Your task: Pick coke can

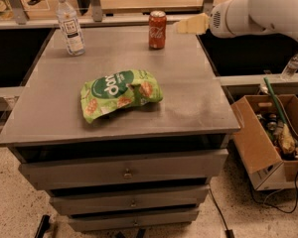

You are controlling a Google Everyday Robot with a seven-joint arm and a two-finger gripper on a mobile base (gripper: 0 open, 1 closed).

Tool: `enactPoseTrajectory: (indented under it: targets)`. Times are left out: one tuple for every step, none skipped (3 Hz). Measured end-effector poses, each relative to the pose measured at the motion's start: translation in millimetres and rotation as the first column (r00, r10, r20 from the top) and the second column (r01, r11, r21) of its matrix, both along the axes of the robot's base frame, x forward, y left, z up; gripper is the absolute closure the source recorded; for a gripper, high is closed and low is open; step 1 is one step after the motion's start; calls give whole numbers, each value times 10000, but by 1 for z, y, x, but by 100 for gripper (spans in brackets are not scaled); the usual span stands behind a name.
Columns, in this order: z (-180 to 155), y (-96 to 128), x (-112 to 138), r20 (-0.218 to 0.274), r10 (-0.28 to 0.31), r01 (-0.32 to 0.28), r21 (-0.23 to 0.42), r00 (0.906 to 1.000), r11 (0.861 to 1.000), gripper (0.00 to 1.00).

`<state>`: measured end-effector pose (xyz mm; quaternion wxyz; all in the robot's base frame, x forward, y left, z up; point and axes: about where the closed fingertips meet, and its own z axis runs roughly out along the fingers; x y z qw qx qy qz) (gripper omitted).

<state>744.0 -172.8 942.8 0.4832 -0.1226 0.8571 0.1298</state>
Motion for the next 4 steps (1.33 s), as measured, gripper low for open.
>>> enactPoseTrajectory:
  targets:
    - [-12, 17, 27, -127, 456, -459, -218, 9989, 9987, 0]
    - [-33, 50, 72, -241, 1096, -1107, -500, 9937, 9926, 0]
    - [-34, 50, 72, -243, 1099, -1110, -500, 9936, 9926, 0]
    - [-43, 57, 74, -146, 1327, -1329, -146, 9910, 9910, 0]
